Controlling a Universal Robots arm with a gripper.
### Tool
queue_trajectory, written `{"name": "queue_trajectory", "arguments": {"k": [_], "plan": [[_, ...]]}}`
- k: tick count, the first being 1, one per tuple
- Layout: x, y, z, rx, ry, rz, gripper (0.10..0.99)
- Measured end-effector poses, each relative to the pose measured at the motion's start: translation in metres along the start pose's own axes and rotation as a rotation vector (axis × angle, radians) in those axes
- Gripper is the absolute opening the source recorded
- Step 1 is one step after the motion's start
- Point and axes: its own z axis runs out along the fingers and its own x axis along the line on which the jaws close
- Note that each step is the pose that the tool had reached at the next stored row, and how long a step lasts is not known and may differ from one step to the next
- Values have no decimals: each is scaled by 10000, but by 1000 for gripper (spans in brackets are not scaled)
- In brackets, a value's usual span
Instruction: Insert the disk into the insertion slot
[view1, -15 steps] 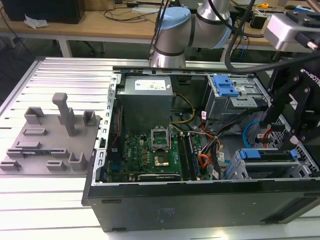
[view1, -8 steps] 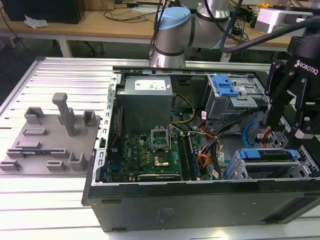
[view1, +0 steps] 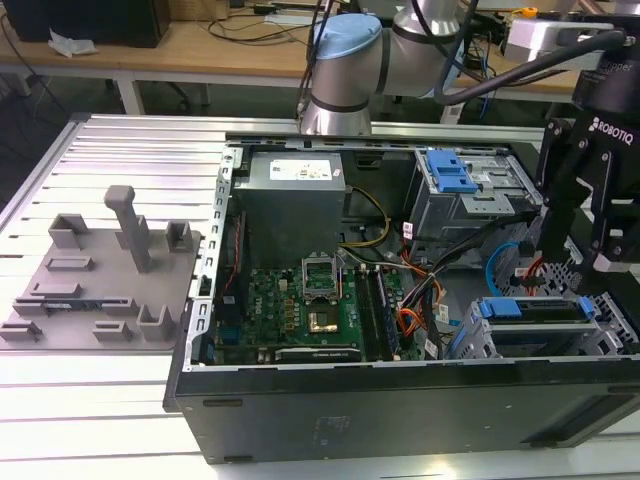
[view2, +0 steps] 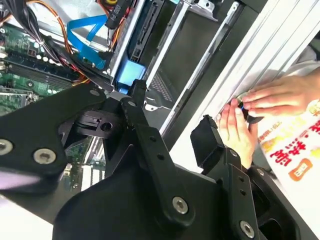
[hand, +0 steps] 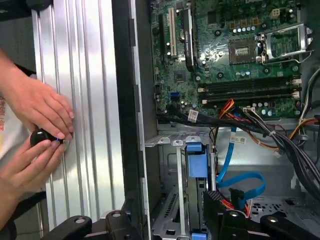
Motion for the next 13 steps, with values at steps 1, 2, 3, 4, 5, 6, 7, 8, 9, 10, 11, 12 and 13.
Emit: {"name": "queue_trajectory", "arguments": {"k": [1, 2, 3, 4, 5, 6, 7, 8, 9, 10, 11, 12, 13], "plan": [[-1, 1, 1, 7, 89, 18, 635], [-11, 4, -1, 18, 248, 18, 635], [-31, 7, -6, 32, 428, 17, 635], [-63, 11, -12, 48, 631, 17, 635], [-97, 15, -22, 59, 773, 15, 635], [-155, 18, -37, 66, 858, 12, 635], [-195, 21, -49, 68, 882, 12, 635], [-258, 27, -66, 67, 889, 14, 635], [-307, 30, -79, 67, 889, 14, 635], [-391, 36, -102, 68, 891, 14, 635], [-437, 38, -113, 68, 891, 13, 635], [-486, 40, -126, 69, 891, 12, 635], [-533, 38, -136, 69, 890, 13, 635]]}}
